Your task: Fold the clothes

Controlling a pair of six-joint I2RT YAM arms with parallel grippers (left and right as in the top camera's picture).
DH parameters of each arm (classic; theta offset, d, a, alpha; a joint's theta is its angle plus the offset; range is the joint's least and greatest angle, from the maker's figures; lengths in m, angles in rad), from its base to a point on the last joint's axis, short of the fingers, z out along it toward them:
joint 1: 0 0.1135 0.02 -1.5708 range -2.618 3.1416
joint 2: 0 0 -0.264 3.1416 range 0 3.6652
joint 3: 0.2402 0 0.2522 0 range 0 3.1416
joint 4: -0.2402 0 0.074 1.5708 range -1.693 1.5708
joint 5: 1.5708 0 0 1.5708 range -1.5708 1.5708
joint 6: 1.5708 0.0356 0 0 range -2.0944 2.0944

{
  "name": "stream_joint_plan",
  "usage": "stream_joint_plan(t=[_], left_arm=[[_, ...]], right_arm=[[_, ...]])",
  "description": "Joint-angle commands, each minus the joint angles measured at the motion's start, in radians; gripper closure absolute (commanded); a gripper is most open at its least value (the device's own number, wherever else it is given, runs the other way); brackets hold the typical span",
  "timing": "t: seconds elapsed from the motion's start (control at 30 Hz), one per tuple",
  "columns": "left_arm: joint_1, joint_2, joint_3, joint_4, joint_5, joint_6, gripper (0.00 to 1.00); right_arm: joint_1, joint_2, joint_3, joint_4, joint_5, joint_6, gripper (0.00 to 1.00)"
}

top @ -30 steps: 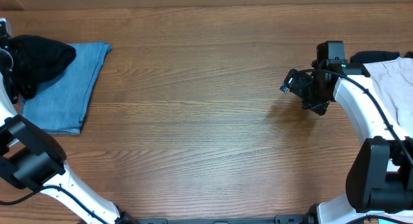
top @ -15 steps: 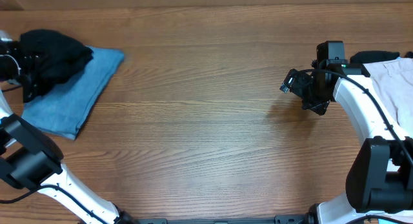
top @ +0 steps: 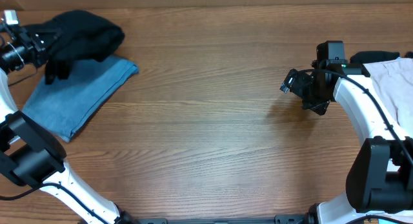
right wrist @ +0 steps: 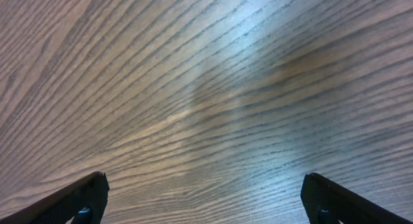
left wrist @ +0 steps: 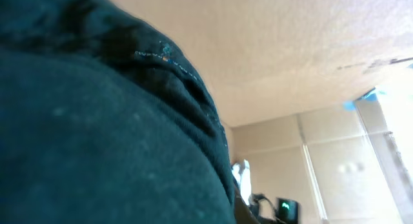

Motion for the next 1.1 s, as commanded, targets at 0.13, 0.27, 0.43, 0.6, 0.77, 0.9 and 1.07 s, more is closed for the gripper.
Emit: stream_joint_plan(t=[0.13, 0.27, 0.43, 0.6, 0.77, 0.9, 1.07], left_arm=[[-0.068, -0.004, 0.006, -0.408, -0.479, 0.398, 0.96], [-0.108, -0.004, 0.006, -0.446, -0.511, 0.34, 0.96], [-0.133, -0.004, 0.006, -0.488, -0.626, 0.301, 0.96], [-0.13, -0.004, 0.006, -0.431, -0.522, 0.246, 0.96], [-0.148, -0.014, 0.126, -0.401, -0.193, 0.194, 0.96], [-0.299, -0.069, 0.295, -0.459, -0.327, 0.19, 0.96], [-0.616, -0.073, 0.328, -0.412, -0.517, 0.092, 0.96]], right_arm=[[-0.002, -0.018, 0.008, 0.003, 0.007, -0.007, 0.0], [-0.002, -0.018, 0.008, 0.003, 0.007, -0.006, 0.0], [-0.002, -0.018, 0.008, 0.003, 0.007, -0.006, 0.0], [-0.002, -0.018, 0.008, 0.003, 0.007, -0.006, 0.0], [-0.002, -0.018, 0.008, 0.003, 0.007, -0.006, 0.0], [-0.002, -0.018, 0.008, 0.003, 0.007, -0.006, 0.0], [-0.002, -0.018, 0.008, 0.003, 0.007, -0.007, 0.0]])
